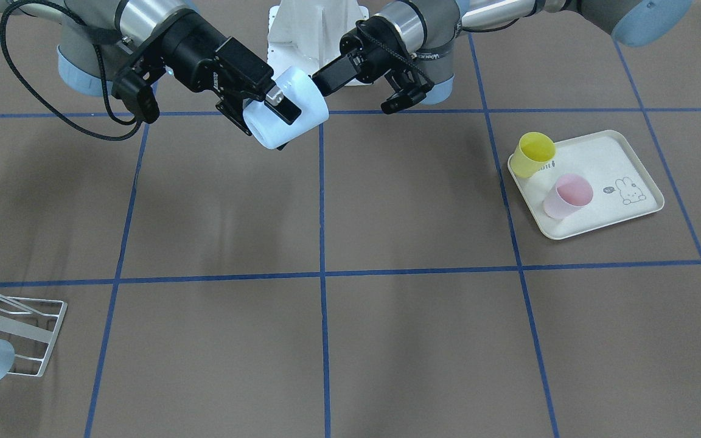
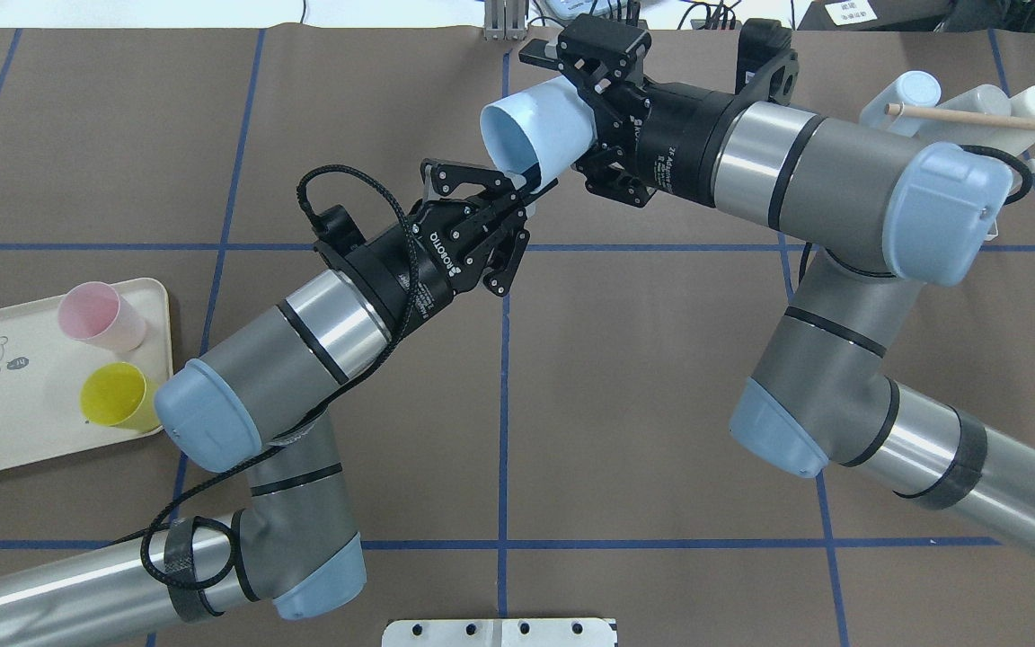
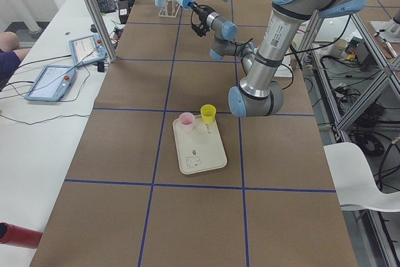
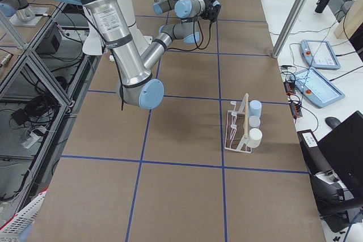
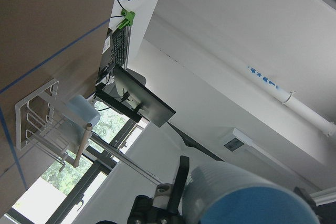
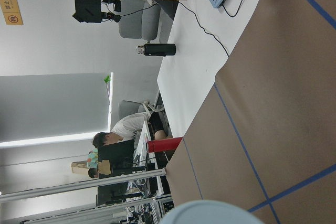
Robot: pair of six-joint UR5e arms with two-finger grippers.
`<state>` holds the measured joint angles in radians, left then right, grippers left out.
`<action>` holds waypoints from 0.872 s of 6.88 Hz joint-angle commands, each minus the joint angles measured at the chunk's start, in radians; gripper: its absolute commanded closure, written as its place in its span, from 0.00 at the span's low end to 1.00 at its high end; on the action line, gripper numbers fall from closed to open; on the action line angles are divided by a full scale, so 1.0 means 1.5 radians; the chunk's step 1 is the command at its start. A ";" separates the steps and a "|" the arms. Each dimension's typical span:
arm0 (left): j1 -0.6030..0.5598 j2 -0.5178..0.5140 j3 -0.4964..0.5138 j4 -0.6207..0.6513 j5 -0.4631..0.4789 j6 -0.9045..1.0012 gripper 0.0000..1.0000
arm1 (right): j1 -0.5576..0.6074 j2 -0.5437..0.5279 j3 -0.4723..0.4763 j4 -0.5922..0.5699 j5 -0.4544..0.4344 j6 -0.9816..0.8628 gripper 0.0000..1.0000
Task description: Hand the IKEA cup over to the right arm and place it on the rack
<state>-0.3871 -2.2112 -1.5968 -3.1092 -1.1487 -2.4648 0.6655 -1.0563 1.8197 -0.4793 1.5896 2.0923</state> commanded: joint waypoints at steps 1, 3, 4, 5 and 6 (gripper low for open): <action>-0.003 0.005 -0.002 -0.001 -0.003 0.010 0.01 | 0.001 -0.002 0.000 0.000 0.000 0.000 1.00; -0.006 0.010 -0.015 -0.006 -0.004 0.052 0.00 | 0.019 -0.007 -0.003 -0.001 -0.008 -0.004 1.00; -0.005 0.009 -0.020 -0.007 -0.007 0.050 0.00 | 0.031 -0.008 -0.009 -0.001 -0.008 -0.004 1.00; -0.002 0.009 -0.023 -0.005 -0.005 0.051 0.00 | 0.031 -0.007 -0.009 -0.001 -0.008 -0.004 1.00; -0.004 0.009 -0.024 -0.005 -0.005 0.051 0.00 | 0.034 -0.007 -0.009 -0.001 -0.008 -0.004 1.00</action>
<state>-0.3921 -2.1982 -1.6287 -3.1177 -1.1571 -2.3895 0.7105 -1.0661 1.8066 -0.4801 1.5772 2.0864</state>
